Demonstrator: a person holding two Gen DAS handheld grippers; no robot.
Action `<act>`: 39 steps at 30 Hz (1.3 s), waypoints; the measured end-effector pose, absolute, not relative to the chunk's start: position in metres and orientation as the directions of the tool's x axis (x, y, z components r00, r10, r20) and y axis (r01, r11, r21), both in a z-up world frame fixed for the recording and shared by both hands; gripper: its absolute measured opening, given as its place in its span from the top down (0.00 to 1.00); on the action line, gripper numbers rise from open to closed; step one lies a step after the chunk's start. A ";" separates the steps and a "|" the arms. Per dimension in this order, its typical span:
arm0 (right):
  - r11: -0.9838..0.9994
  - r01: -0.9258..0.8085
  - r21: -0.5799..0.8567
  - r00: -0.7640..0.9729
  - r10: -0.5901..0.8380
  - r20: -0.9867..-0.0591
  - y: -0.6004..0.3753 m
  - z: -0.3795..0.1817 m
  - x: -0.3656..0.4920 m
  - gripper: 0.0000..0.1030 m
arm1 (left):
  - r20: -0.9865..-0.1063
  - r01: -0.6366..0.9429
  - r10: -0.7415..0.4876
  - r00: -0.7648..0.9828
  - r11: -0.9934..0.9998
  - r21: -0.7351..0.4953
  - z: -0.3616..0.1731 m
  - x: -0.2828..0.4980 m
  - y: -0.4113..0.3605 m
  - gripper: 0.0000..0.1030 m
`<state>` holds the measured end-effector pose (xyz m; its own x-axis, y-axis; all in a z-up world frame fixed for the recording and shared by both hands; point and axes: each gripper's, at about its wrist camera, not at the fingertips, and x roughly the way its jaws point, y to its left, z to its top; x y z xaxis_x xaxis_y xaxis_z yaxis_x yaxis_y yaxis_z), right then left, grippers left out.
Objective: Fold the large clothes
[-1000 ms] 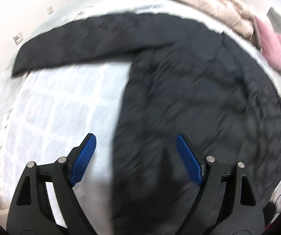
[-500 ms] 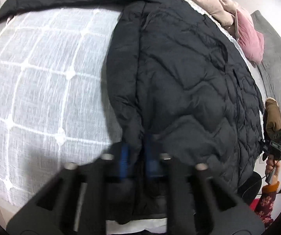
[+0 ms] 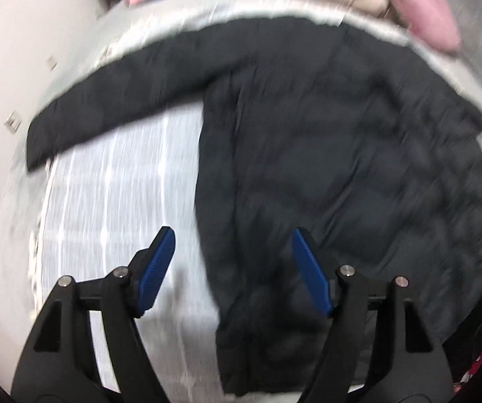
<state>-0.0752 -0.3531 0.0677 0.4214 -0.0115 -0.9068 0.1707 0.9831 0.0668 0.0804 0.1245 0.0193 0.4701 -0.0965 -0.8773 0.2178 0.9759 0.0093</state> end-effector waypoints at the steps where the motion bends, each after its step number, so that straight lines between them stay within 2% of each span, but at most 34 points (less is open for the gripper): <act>1: 0.983 0.146 0.107 0.441 0.032 -0.897 -0.347 0.075 -0.070 0.37 | -0.861 0.236 -0.130 0.491 0.972 -0.012 0.023 0.088 0.125 0.29; 3: 0.974 0.067 0.218 0.460 0.163 -0.873 -0.327 0.085 -0.050 0.35 | -0.832 0.269 -0.200 0.517 0.961 -0.064 0.027 0.105 0.131 0.29; 6: 0.950 -0.038 0.309 0.449 0.293 -0.844 -0.292 0.088 -0.017 0.35 | -0.813 0.283 -0.283 0.510 0.947 -0.152 0.017 0.131 0.135 0.29; 11: 0.931 -0.147 0.333 0.455 0.363 -0.813 -0.222 0.070 0.034 0.35 | -0.819 0.202 -0.352 0.453 0.935 -0.291 -0.021 0.180 0.146 0.29; 15: 0.888 -0.205 0.411 0.412 0.459 -0.787 -0.180 0.045 0.080 0.35 | -0.785 0.226 -0.416 0.458 0.909 -0.350 -0.030 0.181 0.144 0.32; 19: 0.858 -0.252 0.448 0.443 0.514 -0.734 -0.150 0.031 0.106 0.35 | -0.754 0.243 -0.465 0.464 0.885 -0.396 -0.035 0.185 0.144 0.38; 22: 0.824 -0.267 0.499 0.469 0.564 -0.680 -0.136 0.016 0.124 0.35 | -0.718 0.247 -0.502 0.482 0.864 -0.439 -0.034 0.183 0.152 0.53; 23: 0.813 -0.264 0.519 0.468 0.579 -0.668 -0.134 0.010 0.130 0.36 | -0.700 0.254 -0.524 0.485 0.850 -0.461 -0.034 0.183 0.154 0.55; 26: 0.773 -0.291 0.564 0.467 0.629 -0.622 -0.125 0.000 0.141 0.52 | -0.665 0.271 -0.559 0.495 0.827 -0.493 -0.032 0.180 0.159 0.70; 27: 0.752 -0.304 0.586 0.455 0.654 -0.604 -0.120 0.000 0.142 0.65 | -0.661 0.275 -0.562 0.498 0.825 -0.494 -0.031 0.179 0.162 0.74; 28: 0.735 -0.315 0.600 0.444 0.673 -0.592 -0.116 -0.002 0.143 0.81 | -0.656 0.286 -0.568 0.497 0.821 -0.494 -0.030 0.177 0.162 0.85; 29: 0.721 -0.332 0.608 0.441 0.689 -0.576 -0.111 -0.002 0.142 0.86 | -0.646 0.303 -0.580 0.497 0.813 -0.496 -0.027 0.173 0.163 0.92; 31: 0.704 -0.370 0.607 0.446 0.707 -0.548 -0.108 0.004 0.134 0.91 | -0.618 0.335 -0.603 0.505 0.797 -0.503 -0.018 0.163 0.170 0.93; 34: 0.664 -0.434 0.609 0.427 0.747 -0.509 -0.112 0.019 0.120 0.91 | -0.586 0.392 -0.630 0.510 0.777 -0.494 -0.004 0.147 0.179 0.93; 37: 0.628 -0.485 0.609 0.362 0.778 -0.514 -0.116 0.027 0.108 0.91 | -0.654 0.443 -0.600 0.460 0.794 -0.416 -0.002 0.127 0.183 0.93; 39: 0.650 -0.503 0.570 0.296 0.749 -0.593 -0.111 0.026 0.103 0.91 | -0.738 0.460 -0.538 0.408 0.819 -0.343 -0.010 0.119 0.180 0.93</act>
<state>0.1025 -0.1114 0.0261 0.2962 0.7488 -0.5929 -0.5028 0.6500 0.5697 0.1189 0.1803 -0.0095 0.4079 -0.5377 -0.7379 0.4599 0.8192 -0.3427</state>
